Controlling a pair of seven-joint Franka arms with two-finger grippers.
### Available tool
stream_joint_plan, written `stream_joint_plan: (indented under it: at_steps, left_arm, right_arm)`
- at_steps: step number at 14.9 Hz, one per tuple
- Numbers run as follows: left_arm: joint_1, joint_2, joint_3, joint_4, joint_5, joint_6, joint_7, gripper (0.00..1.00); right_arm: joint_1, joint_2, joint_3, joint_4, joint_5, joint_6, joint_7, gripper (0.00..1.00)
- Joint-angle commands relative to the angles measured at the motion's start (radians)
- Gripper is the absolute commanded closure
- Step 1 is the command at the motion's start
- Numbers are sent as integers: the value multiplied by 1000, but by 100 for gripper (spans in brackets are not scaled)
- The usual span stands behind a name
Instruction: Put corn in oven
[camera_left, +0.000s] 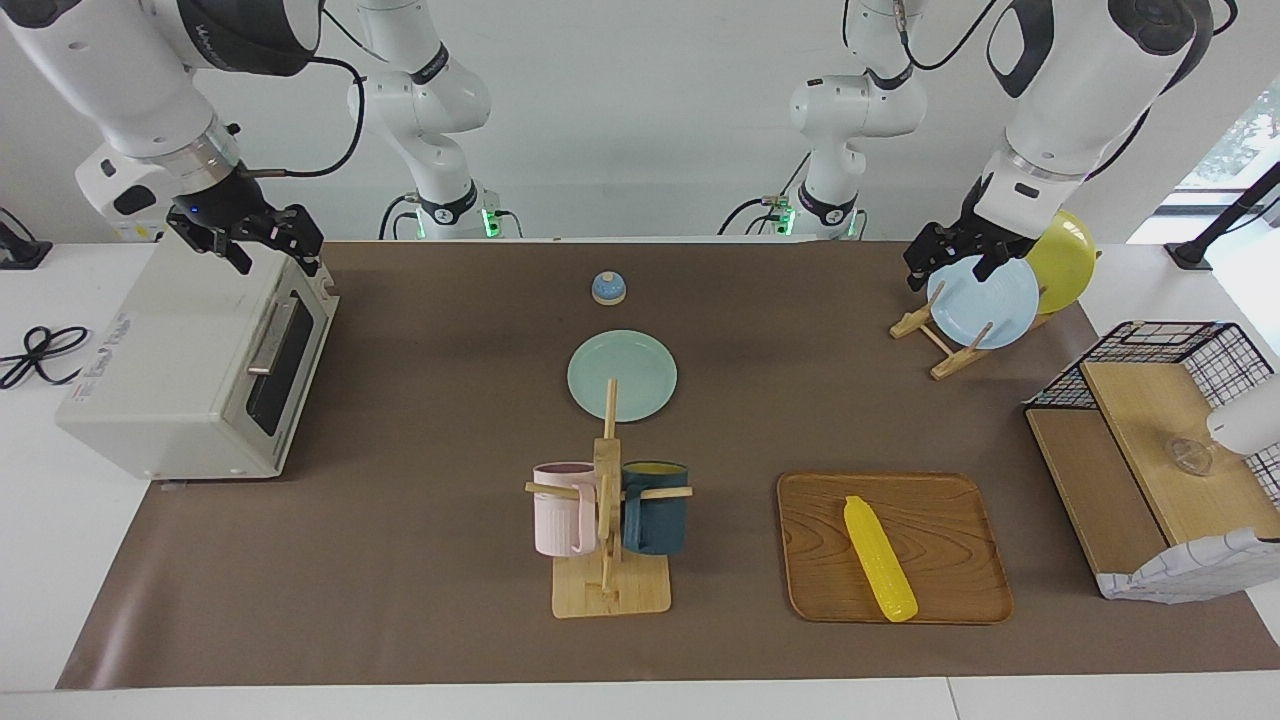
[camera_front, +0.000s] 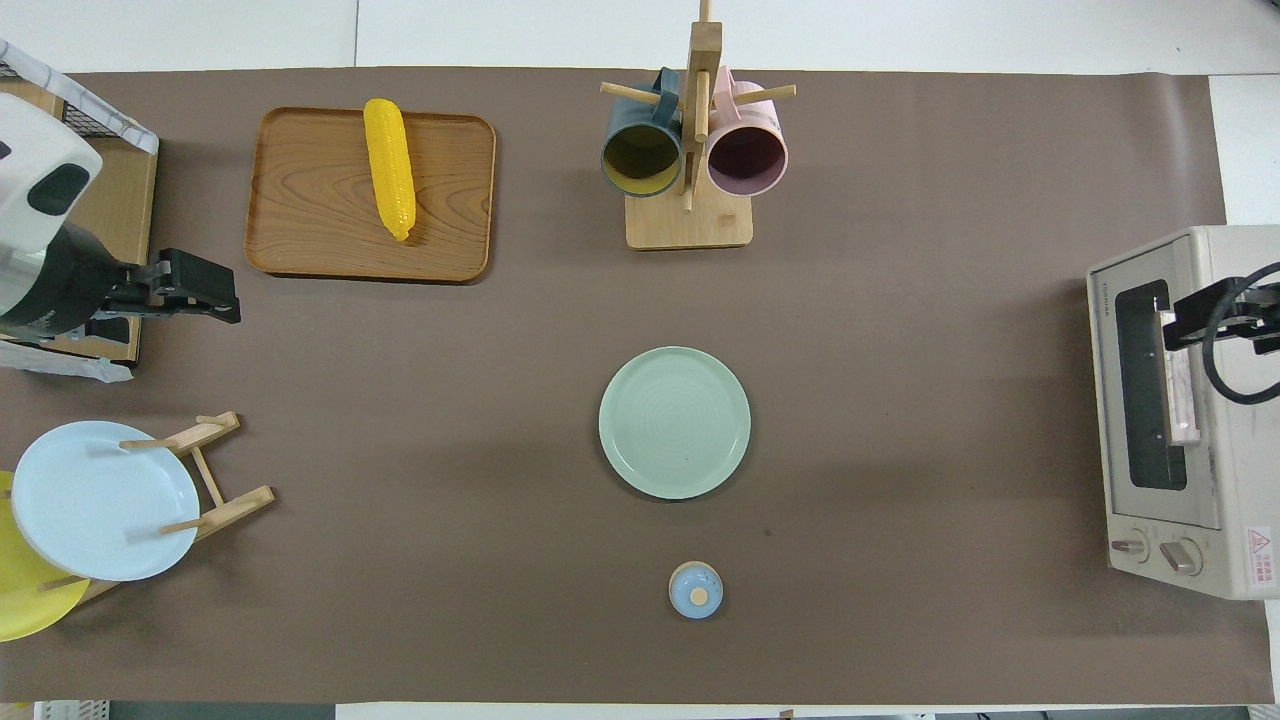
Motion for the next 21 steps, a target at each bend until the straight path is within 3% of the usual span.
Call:
stream_joint_plan:
  at_steps: [1,4,8,14,15,21]
  left_arm:
    - [12,16,-12,-4,6,49,-1,0]
    - [7,108,-12,60,-9,78,-1,0]
    - [4,416,-15,356,-20,57,-2,0]
    - [-47,769,-12,637,-16,167,-2,0]
    - [-51,812,-9,665,-13,188,-2,0]
    - [-73,900,-11,646,58,365,2,0]
  right_arm:
    - [-18,-46,1,-82,3,49,-38,100]
    - [17,-112,7,-241,-113,199,-39,100]
    - [-14,-120,1,-313,-149,290,-70,100]
    - [-40,-97,0,-373,-185,368,-64,100]
    - [-66,-88,1,-376,-185,379,-65,100]
    - [-85,-68,3,-428,-183,446,-58,100]
